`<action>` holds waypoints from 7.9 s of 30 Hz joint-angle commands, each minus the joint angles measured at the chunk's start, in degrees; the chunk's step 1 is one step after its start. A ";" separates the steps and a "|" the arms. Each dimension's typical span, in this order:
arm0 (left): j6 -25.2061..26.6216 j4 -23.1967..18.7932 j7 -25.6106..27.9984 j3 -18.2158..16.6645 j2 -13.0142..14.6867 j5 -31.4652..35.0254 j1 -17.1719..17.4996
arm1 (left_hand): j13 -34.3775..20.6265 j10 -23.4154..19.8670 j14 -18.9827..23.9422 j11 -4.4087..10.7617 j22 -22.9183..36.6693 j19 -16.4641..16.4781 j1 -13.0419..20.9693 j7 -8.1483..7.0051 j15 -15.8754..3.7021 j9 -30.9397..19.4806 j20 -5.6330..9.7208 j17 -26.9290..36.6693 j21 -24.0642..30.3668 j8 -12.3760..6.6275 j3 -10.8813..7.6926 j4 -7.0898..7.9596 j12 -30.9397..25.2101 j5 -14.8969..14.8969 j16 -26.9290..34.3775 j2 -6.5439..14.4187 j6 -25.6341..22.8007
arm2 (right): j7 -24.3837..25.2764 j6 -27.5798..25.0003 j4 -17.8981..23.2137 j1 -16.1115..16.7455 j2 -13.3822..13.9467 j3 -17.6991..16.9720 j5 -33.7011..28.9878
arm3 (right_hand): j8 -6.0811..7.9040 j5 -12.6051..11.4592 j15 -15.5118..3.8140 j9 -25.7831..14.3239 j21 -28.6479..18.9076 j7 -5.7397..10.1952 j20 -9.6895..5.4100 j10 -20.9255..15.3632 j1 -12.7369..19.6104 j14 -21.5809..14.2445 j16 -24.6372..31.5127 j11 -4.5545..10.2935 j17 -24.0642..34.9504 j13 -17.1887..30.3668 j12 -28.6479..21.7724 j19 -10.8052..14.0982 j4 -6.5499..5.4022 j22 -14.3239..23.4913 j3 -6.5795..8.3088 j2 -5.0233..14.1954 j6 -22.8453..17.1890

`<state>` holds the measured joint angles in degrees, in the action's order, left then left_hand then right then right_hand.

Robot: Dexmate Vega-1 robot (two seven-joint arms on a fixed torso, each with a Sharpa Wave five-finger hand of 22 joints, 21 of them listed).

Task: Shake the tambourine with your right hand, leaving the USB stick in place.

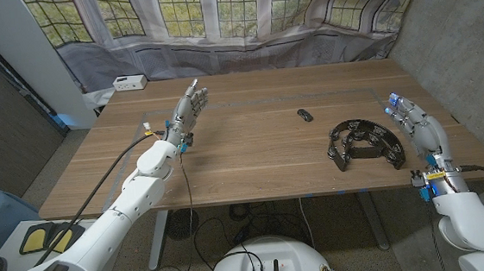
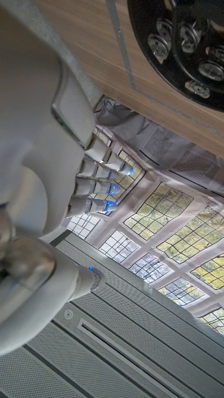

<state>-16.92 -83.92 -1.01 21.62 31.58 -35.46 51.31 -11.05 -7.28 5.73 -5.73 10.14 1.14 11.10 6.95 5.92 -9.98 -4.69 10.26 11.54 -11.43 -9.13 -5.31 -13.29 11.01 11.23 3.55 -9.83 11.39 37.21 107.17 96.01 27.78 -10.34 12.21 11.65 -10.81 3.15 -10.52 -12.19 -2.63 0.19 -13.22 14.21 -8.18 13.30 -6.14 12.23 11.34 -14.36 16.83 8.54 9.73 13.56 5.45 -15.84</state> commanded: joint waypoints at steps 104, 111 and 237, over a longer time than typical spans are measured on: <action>-2.29 -0.93 2.32 -0.11 -1.20 1.10 2.03 | -0.18 -1.83 0.77 0.71 0.20 -0.80 0.63 -0.37 -0.57 -0.35 -0.47 0.09 -0.21 0.09 -0.32 -0.86 0.54 -0.24 -0.22 0.27 -2.53 | -5.01 -36.73 20.77 8.30 11.76 -8.34 -52.55 | 0.11 -0.37 -1.18 -0.61 0.43 2.12 0.16 -2.70 20.68 -5.41 -0.87 1.66 -0.51 -0.05 0.79 9.04 1.41 0.05 6.81 -4.10 -0.41; -2.38 -0.71 2.02 0.14 -1.43 1.06 1.93 | -0.18 -1.78 0.76 0.84 0.20 -0.92 0.66 -0.38 -0.65 -0.35 -0.56 0.08 -0.25 0.15 -0.35 -0.88 0.62 -0.24 -0.26 0.31 -2.55 | -7.86 -37.53 21.48 7.97 12.81 -8.30 -53.12 | 0.28 -0.39 -1.34 -0.61 0.33 1.17 0.07 -3.57 21.28 -6.11 -0.77 1.50 -0.42 -0.03 0.55 9.74 1.34 0.05 7.19 -4.21 -1.11; 0.23 -5.94 5.87 0.44 -0.51 2.94 4.20 | -0.20 -1.89 0.71 0.74 0.20 -1.20 0.92 -0.32 -0.54 -0.37 -0.52 0.08 -0.24 0.45 -0.74 -1.10 1.03 -0.33 -0.41 0.74 -2.84 | -9.89 -52.00 8.92 -6.05 39.12 13.62 -45.95 | 1.32 -0.52 -4.93 -0.51 -0.82 1.67 -1.28 -13.91 35.72 -17.62 0.80 4.03 0.78 0.14 -2.03 20.60 1.82 0.07 16.03 -3.67 -9.83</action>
<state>-17.06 -89.66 4.65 22.01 30.96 -32.60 55.46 -11.05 -8.60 6.24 -5.01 10.25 0.40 11.63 6.64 5.42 -10.25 -4.82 10.28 11.54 -11.02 -9.50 -6.16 -12.36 10.81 11.02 4.08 -12.18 -2.30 -14.05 117.59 91.49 64.71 -0.05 -35.00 12.34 -11.26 -1.74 -10.94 -12.59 -1.02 -0.95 -26.43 49.04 -24.98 13.79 -2.15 12.79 11.31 -15.92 36.55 10.52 9.62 29.11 1.82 -24.88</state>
